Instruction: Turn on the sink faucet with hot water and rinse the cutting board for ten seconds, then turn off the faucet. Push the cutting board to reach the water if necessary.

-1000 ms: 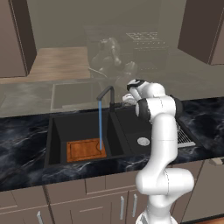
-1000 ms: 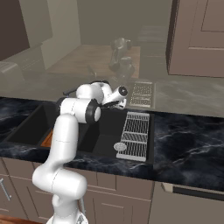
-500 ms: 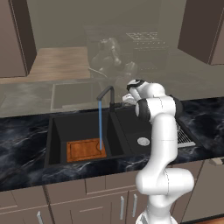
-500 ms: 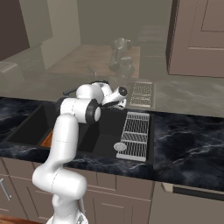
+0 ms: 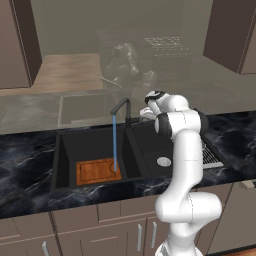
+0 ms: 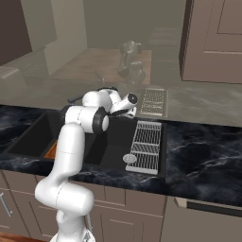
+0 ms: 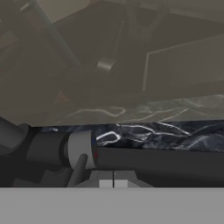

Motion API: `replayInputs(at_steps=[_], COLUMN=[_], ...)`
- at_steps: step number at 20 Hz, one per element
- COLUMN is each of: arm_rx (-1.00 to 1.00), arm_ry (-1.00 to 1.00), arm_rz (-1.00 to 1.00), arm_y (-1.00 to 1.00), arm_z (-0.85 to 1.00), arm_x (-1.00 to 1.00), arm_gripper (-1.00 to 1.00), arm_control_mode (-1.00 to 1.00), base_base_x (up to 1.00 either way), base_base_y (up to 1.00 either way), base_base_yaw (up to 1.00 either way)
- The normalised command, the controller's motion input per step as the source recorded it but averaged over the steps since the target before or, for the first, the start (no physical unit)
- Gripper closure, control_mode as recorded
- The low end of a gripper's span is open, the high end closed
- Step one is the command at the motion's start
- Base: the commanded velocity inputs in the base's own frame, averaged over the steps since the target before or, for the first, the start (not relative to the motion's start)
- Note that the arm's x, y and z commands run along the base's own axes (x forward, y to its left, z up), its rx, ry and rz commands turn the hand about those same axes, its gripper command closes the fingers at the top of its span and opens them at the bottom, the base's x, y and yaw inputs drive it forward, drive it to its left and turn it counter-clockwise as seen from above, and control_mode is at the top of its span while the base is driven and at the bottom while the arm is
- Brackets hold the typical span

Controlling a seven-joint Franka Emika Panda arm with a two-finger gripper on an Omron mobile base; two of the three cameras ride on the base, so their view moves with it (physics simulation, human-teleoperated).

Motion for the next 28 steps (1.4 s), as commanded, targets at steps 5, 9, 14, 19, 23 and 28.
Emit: replayInputs(at_steps=[5, 9, 14, 19, 23, 28], arm_rx=[0.0, 0.0, 0.0, 0.0, 0.0, 0.0], arm_ry=[0.0, 0.0, 0.0, 0.0, 0.0, 0.0], arm_rz=[0.0, 0.0, 0.0, 0.0, 0.0, 0.0], arm_y=[0.29, 0.32, 0.35, 0.41, 0.41, 0.4], arm_z=[0.0, 0.0, 0.0, 0.0, 0.0, 0.0], arm_x=[0.0, 0.0, 0.0, 0.0, 0.0, 0.0], arm_gripper=[1.0, 1.0, 1.0, 1.0, 1.0, 1.0], arm_control_mode=[-1.0, -1.0, -1.0, -1.0, -1.0, -1.0], base_base_x=[0.0, 0.0, 0.0, 0.0, 0.0, 0.0], base_base_y=[0.0, 0.0, 0.0, 0.0, 0.0, 0.0], base_base_yaw=[0.0, 0.0, 0.0, 0.0, 0.0, 0.0])
